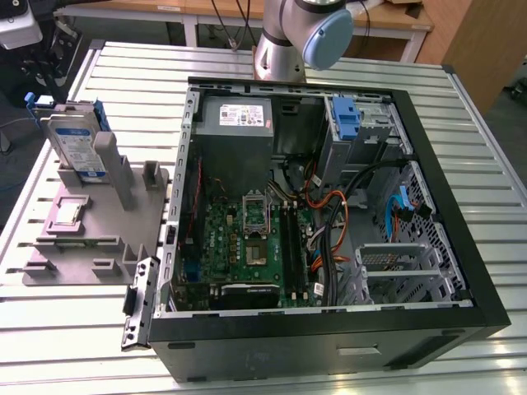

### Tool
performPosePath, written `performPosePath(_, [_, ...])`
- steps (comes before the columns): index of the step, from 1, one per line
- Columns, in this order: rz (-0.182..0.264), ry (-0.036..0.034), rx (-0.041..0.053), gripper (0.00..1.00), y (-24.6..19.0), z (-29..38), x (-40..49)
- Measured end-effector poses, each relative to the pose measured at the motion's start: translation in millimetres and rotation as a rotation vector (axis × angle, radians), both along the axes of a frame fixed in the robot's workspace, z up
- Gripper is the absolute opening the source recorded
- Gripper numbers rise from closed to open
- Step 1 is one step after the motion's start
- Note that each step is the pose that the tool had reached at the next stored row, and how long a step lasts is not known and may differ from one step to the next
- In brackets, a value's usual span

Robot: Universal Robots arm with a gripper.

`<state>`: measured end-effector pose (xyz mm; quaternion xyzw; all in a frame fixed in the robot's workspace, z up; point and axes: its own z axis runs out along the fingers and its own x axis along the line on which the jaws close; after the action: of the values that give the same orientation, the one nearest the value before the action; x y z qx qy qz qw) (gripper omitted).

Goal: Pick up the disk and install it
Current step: 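Pick up the disk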

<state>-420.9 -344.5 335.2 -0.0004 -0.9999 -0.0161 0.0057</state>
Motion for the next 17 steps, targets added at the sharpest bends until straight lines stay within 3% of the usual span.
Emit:
performPosePath(10, [0.002,-0.0001,0.0,0.11,0.0,0.0,0.0])
performPosePath(17, [0.087,-0.0001,0.0,0.11,0.0,0.0,0.0])
